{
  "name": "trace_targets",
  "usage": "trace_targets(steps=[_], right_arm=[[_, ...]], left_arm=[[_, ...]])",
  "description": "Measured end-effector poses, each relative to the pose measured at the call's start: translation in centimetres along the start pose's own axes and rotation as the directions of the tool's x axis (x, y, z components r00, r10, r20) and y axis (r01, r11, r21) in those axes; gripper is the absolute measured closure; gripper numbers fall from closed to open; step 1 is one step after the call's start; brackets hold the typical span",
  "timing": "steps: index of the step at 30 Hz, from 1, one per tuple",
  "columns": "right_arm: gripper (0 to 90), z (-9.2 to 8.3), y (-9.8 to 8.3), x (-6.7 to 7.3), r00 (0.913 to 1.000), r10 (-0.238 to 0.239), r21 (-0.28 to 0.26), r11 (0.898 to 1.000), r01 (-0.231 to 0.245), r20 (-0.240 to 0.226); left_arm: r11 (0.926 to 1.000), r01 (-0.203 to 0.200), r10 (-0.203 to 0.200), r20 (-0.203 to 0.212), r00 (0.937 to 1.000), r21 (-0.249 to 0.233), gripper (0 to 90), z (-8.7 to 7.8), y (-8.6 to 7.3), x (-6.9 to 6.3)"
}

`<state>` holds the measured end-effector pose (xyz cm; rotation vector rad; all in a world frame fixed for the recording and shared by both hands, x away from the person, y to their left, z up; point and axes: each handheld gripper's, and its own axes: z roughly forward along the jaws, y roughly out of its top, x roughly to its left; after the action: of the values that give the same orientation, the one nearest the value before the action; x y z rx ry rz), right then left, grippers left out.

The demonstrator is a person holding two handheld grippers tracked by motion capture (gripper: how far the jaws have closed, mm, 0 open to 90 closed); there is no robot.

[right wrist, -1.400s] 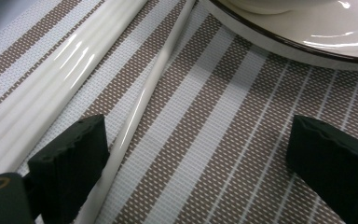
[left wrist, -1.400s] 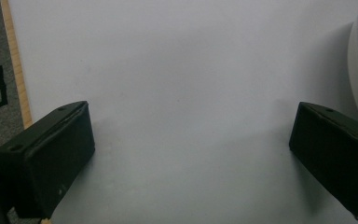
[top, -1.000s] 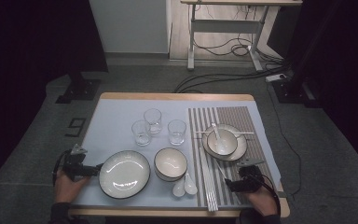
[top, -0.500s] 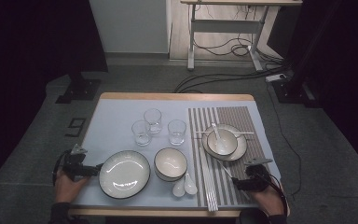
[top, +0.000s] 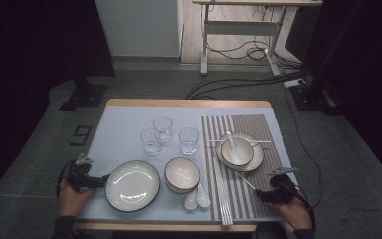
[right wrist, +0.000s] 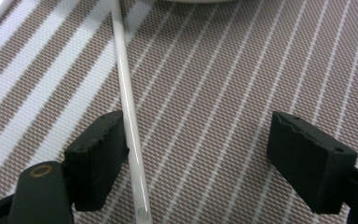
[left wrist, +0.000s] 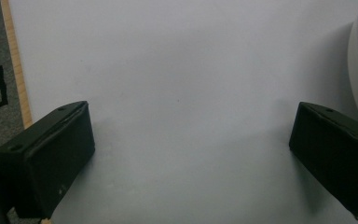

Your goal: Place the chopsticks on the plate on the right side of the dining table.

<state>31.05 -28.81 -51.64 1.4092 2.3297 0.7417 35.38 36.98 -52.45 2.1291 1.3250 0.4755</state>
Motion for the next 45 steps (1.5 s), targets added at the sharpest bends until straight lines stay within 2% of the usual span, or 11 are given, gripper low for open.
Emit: trace_targets(steps=[12, 15, 17, 22, 26, 30, 34, 36, 38, 41, 45], right_arm=[[18.7, -0.6, -0.3, -1.7, 0.9995, 0.003, 0.038, 0.999, -0.005, 0.032], [18.2, -0.6, 0.0, -1.5, 0.9991, -0.026, 0.063, 0.998, 0.024, 0.034], [16.5, -0.6, 0.4, -1.5, 0.9985, -0.051, 0.089, 0.995, 0.049, 0.019], [13.8, -0.6, 1.4, -1.3, 0.9975, -0.070, 0.153, 0.986, 0.067, 0.013], [21.3, -0.8, 2.4, -1.0, 0.9946, -0.103, 0.207, 0.973, 0.099, 0.011], [32.4, -0.8, 3.3, -0.8, 0.9873, -0.155, 0.277, 0.948, 0.159, -0.034], [41.8, -0.8, 4.1, -0.4, 0.9782, -0.190, 0.313, 0.927, 0.207, -0.083], [46.3, -0.7, 4.4, -0.2, 0.9717, -0.219, 0.341, 0.910, 0.236, -0.089], [50.1, -0.5, 4.6, 0.1, 0.9640, -0.247, 0.381, 0.886, 0.266, -0.098], [54.7, -0.1, 5.0, 0.4, 0.9556, -0.273, 0.408, 0.864, 0.294, -0.111], [63.4, 0.3, 5.5, 0.5, 0.9506, -0.284, 0.427, 0.850, 0.310, -0.124]], left_arm=[[1.0000, 0.000, 0.000, 0.000, 1.0000, 0.000, 0.0, 0.0, 0.0, 0.0], [1.0000, -0.001, 0.001, -0.001, 1.0000, 0.000, 0.0, 0.0, 0.0, 0.0], [1.0000, -0.001, 0.001, -0.001, 1.0000, 0.000, 0.0, 0.0, 0.0, 0.0], [1.0000, 0.000, 0.000, -0.001, 1.0000, 0.000, 0.0, 0.0, 0.0, 0.0], [1.0000, -0.001, 0.001, -0.001, 1.0000, 0.000, 0.0, 0.0, 0.0, 0.0], [1.0000, -0.002, 0.002, -0.001, 1.0000, 0.001, 0.0, 0.0, 0.0, 0.0], [1.0000, -0.002, 0.002, -0.001, 1.0000, -0.001, 0.0, 0.0, 0.0, 0.0], [1.0000, -0.002, 0.002, -0.001, 1.0000, -0.002, 0.0, 0.0, 0.0, 0.0], [1.0000, -0.002, 0.002, -0.001, 1.0000, -0.002, 0.0, 0.0, 0.0, 0.0], [1.0000, -0.001, 0.001, -0.001, 1.0000, -0.002, 0.0, 0.0, 0.0, 0.0], [1.0000, -0.002, 0.002, -0.001, 1.0000, -0.002, 0.0, 0.0, 0.0, 0.0]])
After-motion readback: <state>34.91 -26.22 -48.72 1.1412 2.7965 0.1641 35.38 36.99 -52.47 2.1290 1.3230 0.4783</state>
